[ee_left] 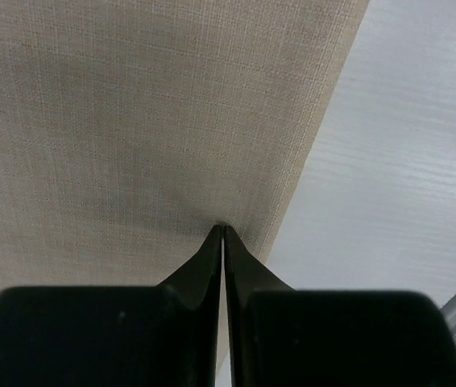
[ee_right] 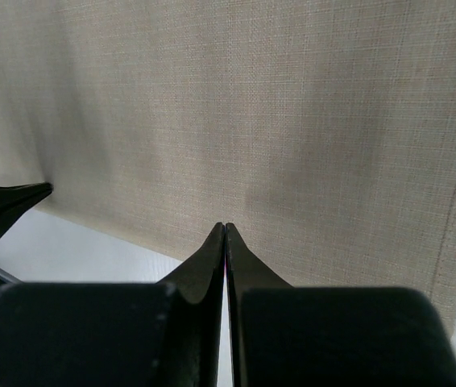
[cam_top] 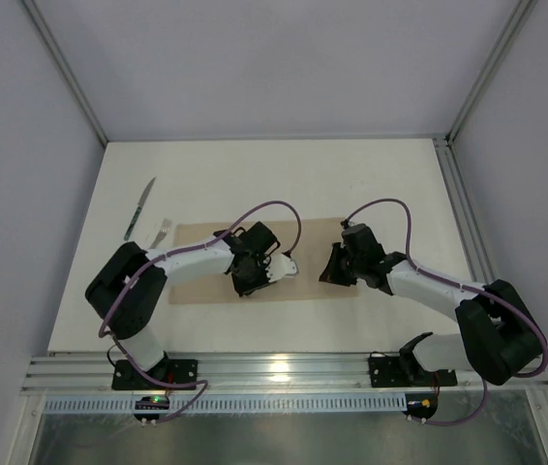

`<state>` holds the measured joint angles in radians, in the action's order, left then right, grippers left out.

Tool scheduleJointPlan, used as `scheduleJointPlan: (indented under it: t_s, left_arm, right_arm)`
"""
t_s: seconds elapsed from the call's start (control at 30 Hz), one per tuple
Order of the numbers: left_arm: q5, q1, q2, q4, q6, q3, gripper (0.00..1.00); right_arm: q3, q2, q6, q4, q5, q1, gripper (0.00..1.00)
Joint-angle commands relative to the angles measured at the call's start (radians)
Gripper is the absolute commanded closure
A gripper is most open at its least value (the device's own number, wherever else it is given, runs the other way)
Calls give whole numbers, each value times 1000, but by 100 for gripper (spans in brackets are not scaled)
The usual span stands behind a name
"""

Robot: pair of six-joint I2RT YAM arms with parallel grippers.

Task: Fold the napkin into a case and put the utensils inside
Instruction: Smooth out the rectangle-folded napkin at the center of the board.

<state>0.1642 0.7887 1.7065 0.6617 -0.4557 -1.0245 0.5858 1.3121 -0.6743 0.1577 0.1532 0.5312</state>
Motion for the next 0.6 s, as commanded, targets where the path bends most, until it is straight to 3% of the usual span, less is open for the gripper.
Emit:
scheduleJointPlan:
  t_s: [0.0, 0.33, 0.57]
  left_arm:
    - [-51, 11, -18, -16, -60, 59, 98]
    - [-101, 1, -126, 27, -66, 174, 98]
    - [-107, -130, -237, 76, -101, 279, 98]
  right_arm:
    - [-24, 10, -18, -58, -35, 4, 96]
    - [-165, -36, -59, -53, -58, -71, 96]
    - [-218, -122, -34, -9, -70, -132, 96]
